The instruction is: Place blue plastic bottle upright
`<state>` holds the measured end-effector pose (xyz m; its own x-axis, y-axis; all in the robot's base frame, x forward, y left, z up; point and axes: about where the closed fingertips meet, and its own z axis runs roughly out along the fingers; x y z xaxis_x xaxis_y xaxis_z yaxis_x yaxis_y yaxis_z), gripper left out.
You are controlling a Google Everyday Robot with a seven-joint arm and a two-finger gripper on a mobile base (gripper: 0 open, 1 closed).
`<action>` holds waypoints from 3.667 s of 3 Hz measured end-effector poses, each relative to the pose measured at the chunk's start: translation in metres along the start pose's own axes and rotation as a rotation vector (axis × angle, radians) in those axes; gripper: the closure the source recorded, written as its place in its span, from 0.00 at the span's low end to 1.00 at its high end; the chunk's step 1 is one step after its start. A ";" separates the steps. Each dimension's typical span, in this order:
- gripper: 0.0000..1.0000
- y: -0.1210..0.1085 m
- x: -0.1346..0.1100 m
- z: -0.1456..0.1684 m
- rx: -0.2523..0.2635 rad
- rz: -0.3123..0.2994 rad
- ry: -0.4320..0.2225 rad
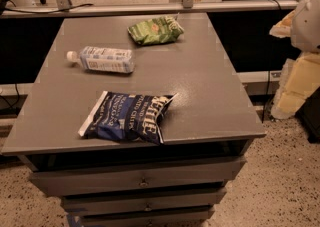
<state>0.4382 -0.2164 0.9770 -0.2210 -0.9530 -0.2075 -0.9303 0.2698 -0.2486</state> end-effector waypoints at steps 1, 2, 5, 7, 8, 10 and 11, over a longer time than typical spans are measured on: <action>0.00 0.000 0.000 0.000 0.000 0.000 0.000; 0.00 -0.003 -0.016 0.005 -0.010 -0.028 -0.023; 0.00 -0.026 -0.183 0.042 0.008 -0.155 -0.179; 0.00 -0.034 -0.201 0.053 0.015 -0.161 -0.213; 0.00 -0.054 -0.239 0.087 0.009 -0.162 -0.263; 0.00 -0.087 -0.313 0.156 -0.027 -0.140 -0.289; 0.00 -0.101 -0.343 0.187 -0.046 -0.124 -0.274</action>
Offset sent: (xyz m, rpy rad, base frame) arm 0.0169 0.0313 -0.0058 0.0332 0.0237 0.0793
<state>0.6624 0.1094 0.8966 -0.0231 -0.9037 -0.4276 -0.9589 0.1411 -0.2463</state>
